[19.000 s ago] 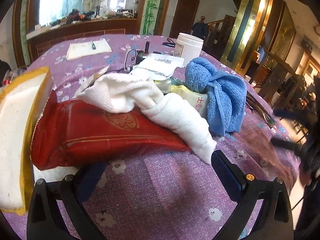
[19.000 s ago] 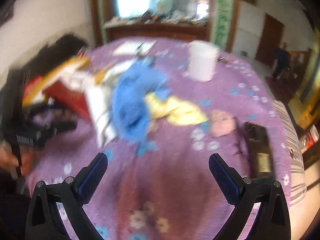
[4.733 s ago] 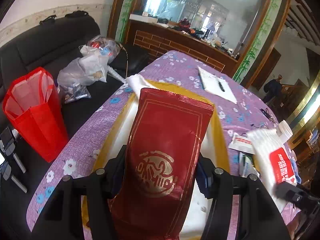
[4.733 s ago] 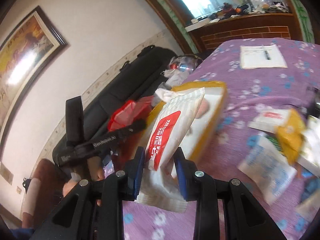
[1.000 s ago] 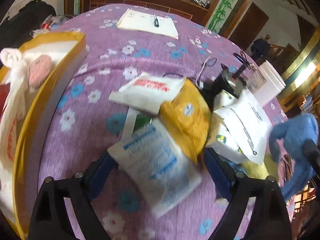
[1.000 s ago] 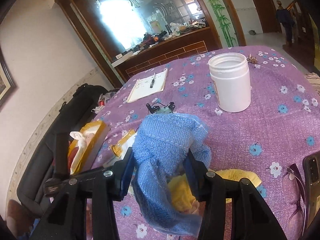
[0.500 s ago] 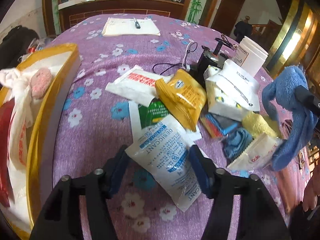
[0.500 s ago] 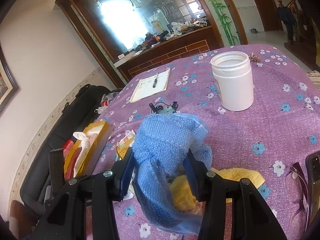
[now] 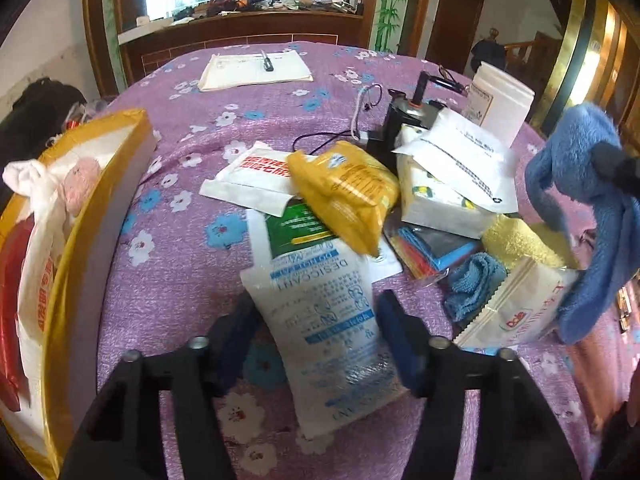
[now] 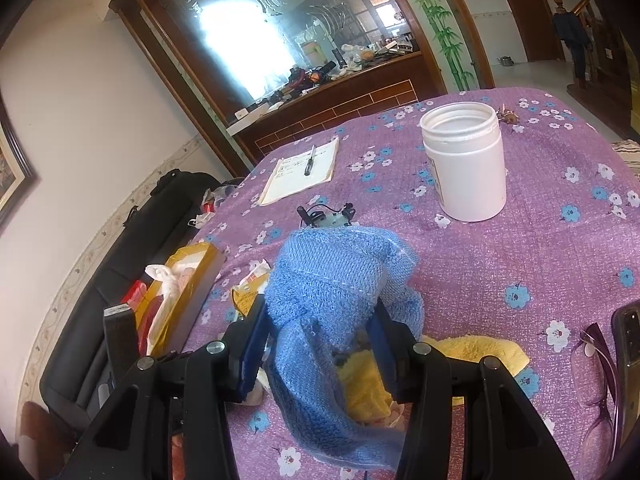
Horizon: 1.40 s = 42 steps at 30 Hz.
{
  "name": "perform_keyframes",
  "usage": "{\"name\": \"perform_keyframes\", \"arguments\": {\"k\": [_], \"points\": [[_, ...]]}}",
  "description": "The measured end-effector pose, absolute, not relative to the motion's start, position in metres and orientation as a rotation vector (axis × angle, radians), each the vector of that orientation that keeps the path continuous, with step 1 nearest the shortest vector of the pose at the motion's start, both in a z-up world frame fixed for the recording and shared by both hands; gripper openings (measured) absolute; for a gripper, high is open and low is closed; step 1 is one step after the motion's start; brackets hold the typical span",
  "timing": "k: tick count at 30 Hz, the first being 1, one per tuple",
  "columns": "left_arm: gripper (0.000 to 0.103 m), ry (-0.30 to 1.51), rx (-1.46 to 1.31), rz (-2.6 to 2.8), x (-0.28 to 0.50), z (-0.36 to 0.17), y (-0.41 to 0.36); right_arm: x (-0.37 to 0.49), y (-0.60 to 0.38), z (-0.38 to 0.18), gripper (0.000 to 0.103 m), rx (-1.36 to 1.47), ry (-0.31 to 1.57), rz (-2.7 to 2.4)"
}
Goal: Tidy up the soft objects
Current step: 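Grasp the blue towel with the right gripper while the left gripper grasps the white desiccant packet, then hold the blue towel and desiccant packet raised above the pile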
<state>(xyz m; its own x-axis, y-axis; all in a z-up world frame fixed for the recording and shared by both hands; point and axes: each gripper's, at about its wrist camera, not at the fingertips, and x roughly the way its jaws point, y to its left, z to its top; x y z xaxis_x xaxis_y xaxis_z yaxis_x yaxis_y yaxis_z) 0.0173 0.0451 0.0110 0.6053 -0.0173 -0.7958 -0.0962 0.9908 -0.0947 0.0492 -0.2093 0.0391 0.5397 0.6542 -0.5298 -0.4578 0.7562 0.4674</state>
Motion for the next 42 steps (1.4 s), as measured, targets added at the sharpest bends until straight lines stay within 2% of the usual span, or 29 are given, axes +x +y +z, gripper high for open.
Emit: {"name": "perform_keyframes", "arguments": {"k": [2, 5, 19, 42], "points": [[0.051, 0.920, -0.143, 0.026, 0.013, 0.012, 0.049, 0.049, -0.209, 0.039, 0.052, 0.289, 0.744, 0.672], [0.048, 0.910, -0.160, -0.003, 0.007, 0.014, 0.055, 0.049, -0.209, 0.039, 0.052, 0.291, 0.746, 0.675], [0.047, 0.765, -0.220, -0.111, -0.005, 0.030, 0.055, 0.030, -0.184, 0.047, 0.052, 0.214, 0.663, 0.756], [0.047, 0.792, -0.256, -0.141, 0.001, 0.024, 0.057, 0.025, -0.167, 0.044, 0.052, 0.167, 0.652, 0.800]]}}
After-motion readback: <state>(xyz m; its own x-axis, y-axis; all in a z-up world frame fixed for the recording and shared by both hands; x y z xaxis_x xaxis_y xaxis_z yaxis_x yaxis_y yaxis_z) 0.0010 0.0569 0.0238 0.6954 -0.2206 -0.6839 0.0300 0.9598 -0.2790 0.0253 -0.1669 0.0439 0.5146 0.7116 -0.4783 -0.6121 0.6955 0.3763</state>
